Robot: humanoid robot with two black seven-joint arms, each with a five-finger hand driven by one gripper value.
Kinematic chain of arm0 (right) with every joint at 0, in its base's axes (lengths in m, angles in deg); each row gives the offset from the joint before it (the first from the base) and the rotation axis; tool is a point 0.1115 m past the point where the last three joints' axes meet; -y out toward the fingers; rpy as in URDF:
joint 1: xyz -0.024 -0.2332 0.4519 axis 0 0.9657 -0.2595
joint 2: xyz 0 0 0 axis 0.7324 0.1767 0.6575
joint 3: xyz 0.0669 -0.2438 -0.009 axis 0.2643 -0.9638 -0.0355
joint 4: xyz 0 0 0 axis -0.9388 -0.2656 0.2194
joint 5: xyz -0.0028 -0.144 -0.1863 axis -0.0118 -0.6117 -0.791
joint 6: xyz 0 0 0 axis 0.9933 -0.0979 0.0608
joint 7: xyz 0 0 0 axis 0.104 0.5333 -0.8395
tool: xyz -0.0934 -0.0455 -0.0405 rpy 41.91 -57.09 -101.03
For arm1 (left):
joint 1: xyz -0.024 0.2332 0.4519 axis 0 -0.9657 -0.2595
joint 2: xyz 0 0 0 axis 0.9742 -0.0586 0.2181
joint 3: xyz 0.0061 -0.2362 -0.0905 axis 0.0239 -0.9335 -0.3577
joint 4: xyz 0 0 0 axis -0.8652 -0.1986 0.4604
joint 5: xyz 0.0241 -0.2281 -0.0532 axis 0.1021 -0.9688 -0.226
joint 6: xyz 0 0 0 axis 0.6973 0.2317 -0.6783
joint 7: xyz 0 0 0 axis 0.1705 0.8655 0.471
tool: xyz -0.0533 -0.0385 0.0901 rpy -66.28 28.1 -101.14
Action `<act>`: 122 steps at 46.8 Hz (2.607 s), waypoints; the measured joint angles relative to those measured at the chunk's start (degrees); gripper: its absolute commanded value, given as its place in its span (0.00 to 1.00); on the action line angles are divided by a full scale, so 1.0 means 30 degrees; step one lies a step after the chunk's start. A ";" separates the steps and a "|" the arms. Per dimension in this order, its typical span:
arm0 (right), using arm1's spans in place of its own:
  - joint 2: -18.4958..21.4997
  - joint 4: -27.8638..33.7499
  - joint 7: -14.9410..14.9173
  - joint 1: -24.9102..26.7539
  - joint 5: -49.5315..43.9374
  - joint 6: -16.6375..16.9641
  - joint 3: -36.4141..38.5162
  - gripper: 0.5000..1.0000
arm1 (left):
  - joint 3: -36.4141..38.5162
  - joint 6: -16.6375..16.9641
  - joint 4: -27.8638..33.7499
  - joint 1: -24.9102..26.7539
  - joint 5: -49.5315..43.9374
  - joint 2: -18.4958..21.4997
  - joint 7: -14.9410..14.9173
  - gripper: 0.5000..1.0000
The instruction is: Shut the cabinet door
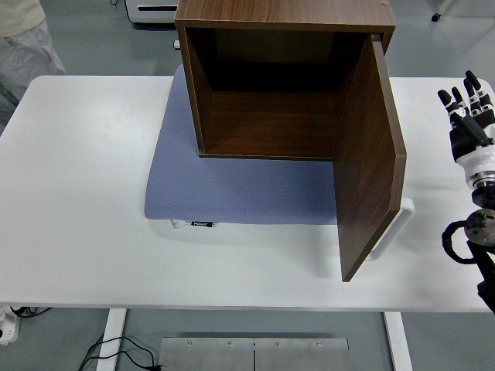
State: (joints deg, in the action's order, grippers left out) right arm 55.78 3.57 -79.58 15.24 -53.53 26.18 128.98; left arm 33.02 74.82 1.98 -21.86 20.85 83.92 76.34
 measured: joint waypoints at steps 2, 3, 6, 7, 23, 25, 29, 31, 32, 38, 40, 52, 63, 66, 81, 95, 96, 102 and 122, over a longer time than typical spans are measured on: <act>0.0001 0.0001 0.0000 -0.0005 0.0000 0.0000 0.0000 1.00 | -0.0002 0.0000 0.0001 0.0005 0.0000 0.0000 0.0012 1.00; 0.0001 0.0001 0.0000 -0.0006 0.0000 0.0000 0.0000 1.00 | 0.0000 0.0000 0.0000 0.0005 0.0000 0.0000 0.0015 1.00; 0.0006 0.0001 0.0000 -0.0006 0.0000 0.0000 0.0000 1.00 | 0.0013 0.0000 0.0003 0.0005 0.0000 0.0000 0.0015 1.00; 0.0007 0.0002 0.0000 -0.0006 0.0000 0.0000 0.0000 1.00 | 0.0017 0.0000 0.0006 0.0005 0.0000 0.0000 0.0014 1.00; -0.0165 -0.0002 0.0001 0.0020 0.0000 0.0000 0.0000 1.00 | 0.0028 0.0019 0.0019 -0.0115 0.0000 0.0000 -0.0001 1.00; -0.0185 -0.0004 0.0001 0.0020 0.0000 0.0000 0.0000 1.00 | 0.0051 0.0011 0.0020 -0.0173 0.0000 0.0000 0.0000 1.00; -0.0192 -0.0019 0.0001 0.0020 0.0000 0.0013 -0.0001 1.00 | 0.0058 0.0000 0.0023 -0.0197 0.0000 0.0000 0.0000 1.00; -0.0209 -0.0020 0.0001 0.0019 0.0000 0.0020 -0.0001 1.00 | 0.0058 -0.0002 0.0024 -0.0206 0.0000 0.0000 0.0001 1.00; -0.0219 -0.0020 0.0002 0.0015 0.0000 0.0021 0.0000 1.00 | 0.0058 -0.0002 0.0023 -0.0206 0.0000 0.0000 0.0000 1.00; -0.0223 -0.0024 0.0005 -0.0035 0.0000 0.0030 -0.0001 1.00 | 0.0054 -0.0003 0.0024 -0.0226 0.0000 0.0000 0.0000 1.00; -0.0223 -0.0024 0.0023 -0.0036 0.0000 0.0030 -0.0001 1.00 | 0.0055 -0.0003 0.0025 -0.0227 0.0000 0.0000 0.0000 1.00; -0.0486 -0.0025 0.0123 -0.0092 0.0000 0.0058 -0.0001 1.00 | 0.0058 -0.0003 0.0027 -0.0230 0.0000 0.0000 0.0016 1.00; -0.0543 -0.0079 0.0062 -0.0115 0.0000 0.0058 -0.0001 1.00 | 0.0060 -0.0003 0.0027 -0.0236 0.0000 0.0000 0.0011 1.00; -0.0617 -0.0231 0.0062 -0.0120 0.0000 0.0058 -0.0002 1.00 | 0.0060 -0.0003 0.0027 -0.0240 0.0000 0.0000 0.0010 1.00; -0.0975 -0.0470 0.0414 -0.0071 0.0034 0.0058 -0.0033 1.00 | 0.0059 -0.0003 0.0027 -0.0253 0.0000 0.0000 -0.0001 1.00; -0.1276 -0.0493 0.0972 -0.0093 0.0058 0.0058 -0.0005 1.00 | 0.0056 -0.0003 0.0026 -0.0259 0.0000 0.0000 0.0002 1.00; -0.1277 -0.0493 0.0986 -0.0093 0.0059 0.0058 -0.0006 1.00 | 0.0056 -0.0003 0.0026 -0.0259 0.0000 0.0000 0.0002 1.00; -0.1278 -0.0497 0.0999 -0.0093 0.0058 0.0079 -0.0057 1.00 | 0.0058 -0.0003 0.0026 -0.0259 0.0000 0.0000 0.0007 1.00; -0.2534 -0.0462 0.1398 -0.0026 0.0059 0.0788 -0.0093 1.00 | 0.0057 -0.0002 0.0020 -0.0256 0.0000 0.0000 0.0005 1.00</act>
State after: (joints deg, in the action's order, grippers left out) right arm 48.18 2.18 -75.39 15.17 -53.35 28.54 128.70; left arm 33.20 74.81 2.04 -22.63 20.85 83.92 76.36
